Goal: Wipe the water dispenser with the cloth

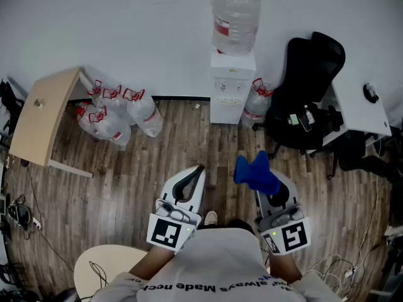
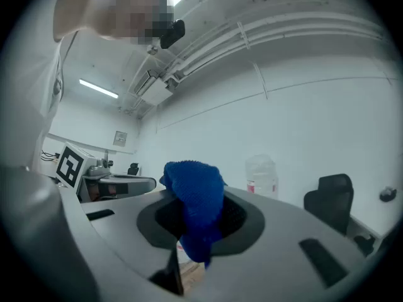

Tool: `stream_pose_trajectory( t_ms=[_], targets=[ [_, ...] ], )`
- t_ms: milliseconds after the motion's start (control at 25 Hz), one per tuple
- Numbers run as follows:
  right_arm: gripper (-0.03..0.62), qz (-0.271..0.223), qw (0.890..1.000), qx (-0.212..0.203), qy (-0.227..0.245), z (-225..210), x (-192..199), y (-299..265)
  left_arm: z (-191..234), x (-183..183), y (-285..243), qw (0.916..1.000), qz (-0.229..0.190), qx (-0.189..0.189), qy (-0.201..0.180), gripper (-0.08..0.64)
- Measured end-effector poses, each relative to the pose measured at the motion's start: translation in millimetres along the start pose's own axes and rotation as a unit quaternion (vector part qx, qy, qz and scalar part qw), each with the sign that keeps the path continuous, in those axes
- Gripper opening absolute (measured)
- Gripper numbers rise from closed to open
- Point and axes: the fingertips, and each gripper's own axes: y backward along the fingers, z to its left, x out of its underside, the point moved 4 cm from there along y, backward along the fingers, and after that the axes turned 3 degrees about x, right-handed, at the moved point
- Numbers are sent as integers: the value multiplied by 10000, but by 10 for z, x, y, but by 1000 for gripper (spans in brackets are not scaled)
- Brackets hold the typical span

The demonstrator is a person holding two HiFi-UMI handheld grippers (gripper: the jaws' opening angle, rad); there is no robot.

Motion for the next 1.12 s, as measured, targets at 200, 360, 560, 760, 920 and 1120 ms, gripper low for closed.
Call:
stream_pose_trajectory(
  t_ms=[200, 360, 560, 760, 920, 1120],
  targets=[
    [86, -82, 9999, -35, -58, 75, -3, -97, 137, 17, 29, 10000, -22, -34, 35, 20],
    [86, -49, 10000, -43, -25, 61, 21, -185, 189, 42, -2, 10000, 12, -16, 20, 20],
    [86, -80, 9999, -77, -51, -31, 41, -326, 266, 73, -127, 10000, 26, -38, -12, 20],
    [86, -91, 9999, -39, -107, -255, 69, -513, 343, 123, -407, 9999, 81, 41, -50, 20],
    [86, -95, 9998, 0, -157, -506, 82, -696, 425, 153, -711, 9999, 119, 66, -42, 20],
    [86, -98, 9997, 7, -222, -885, 79, -960, 521, 149, -1183, 9998, 127, 116, -118, 20]
  ],
)
